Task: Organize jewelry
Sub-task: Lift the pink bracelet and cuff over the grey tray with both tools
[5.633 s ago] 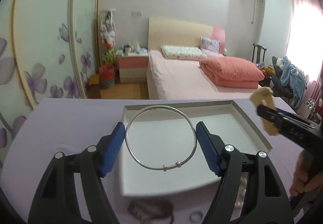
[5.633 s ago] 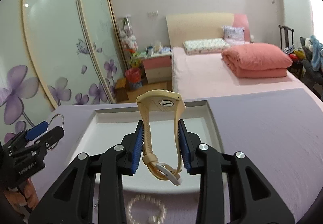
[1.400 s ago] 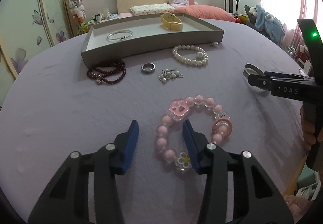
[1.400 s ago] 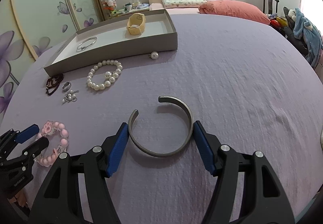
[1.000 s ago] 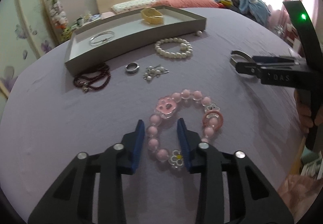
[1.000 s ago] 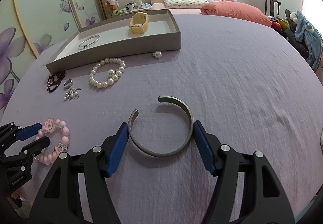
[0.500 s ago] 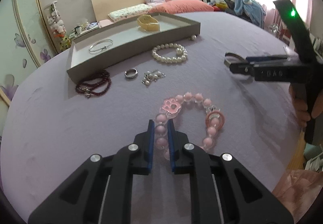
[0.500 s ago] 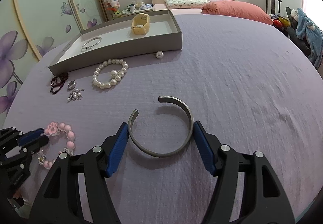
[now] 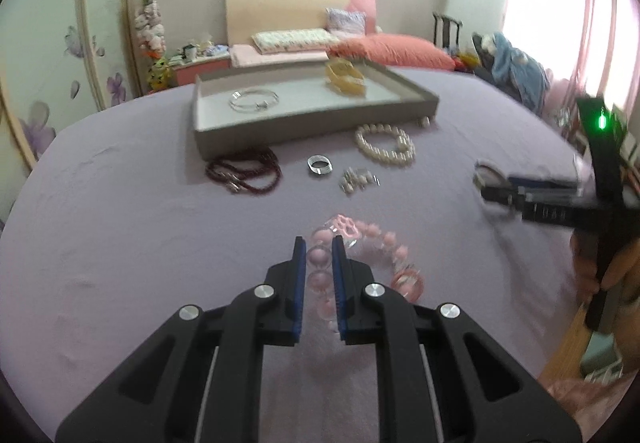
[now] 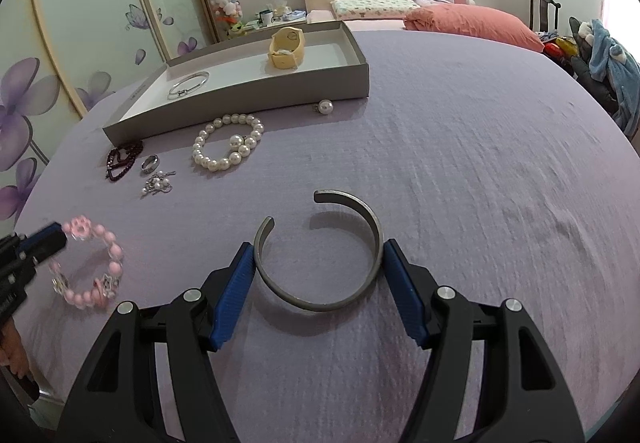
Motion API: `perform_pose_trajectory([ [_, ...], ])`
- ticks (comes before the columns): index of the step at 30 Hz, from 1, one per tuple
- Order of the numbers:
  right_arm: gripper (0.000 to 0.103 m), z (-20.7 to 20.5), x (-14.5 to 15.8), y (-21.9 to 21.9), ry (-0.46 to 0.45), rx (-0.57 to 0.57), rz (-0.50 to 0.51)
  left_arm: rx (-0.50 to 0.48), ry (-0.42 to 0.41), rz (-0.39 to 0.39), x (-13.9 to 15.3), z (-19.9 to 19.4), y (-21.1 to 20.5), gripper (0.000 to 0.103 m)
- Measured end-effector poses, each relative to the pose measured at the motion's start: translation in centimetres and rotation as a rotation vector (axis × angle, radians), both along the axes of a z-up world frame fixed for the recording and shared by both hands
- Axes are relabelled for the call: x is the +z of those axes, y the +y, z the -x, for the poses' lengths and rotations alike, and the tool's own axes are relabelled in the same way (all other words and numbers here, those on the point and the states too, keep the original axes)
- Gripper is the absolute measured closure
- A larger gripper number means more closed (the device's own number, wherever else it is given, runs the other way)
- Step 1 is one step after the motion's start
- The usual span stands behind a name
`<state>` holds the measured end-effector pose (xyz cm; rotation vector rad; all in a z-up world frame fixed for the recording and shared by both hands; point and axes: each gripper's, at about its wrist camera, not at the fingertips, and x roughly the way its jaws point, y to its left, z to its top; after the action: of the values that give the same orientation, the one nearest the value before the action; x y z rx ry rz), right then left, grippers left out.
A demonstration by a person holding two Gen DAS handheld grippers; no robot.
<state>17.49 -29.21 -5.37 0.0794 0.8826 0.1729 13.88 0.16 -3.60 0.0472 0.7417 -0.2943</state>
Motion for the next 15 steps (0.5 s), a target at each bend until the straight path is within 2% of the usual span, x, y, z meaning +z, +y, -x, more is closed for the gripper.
perform_pose_trajectory([
  [8,0.038,0.5,0.0,0.5,-0.011,0.01,0.004,0.04,-0.072,0.089,1.7,0.5,1.1,0.09],
  [15,0.038,0.8,0.5,0.8,-0.035,0.008,-0.002,0.05,-0.103,0.129,2.3,0.8,1.2,0.09],
])
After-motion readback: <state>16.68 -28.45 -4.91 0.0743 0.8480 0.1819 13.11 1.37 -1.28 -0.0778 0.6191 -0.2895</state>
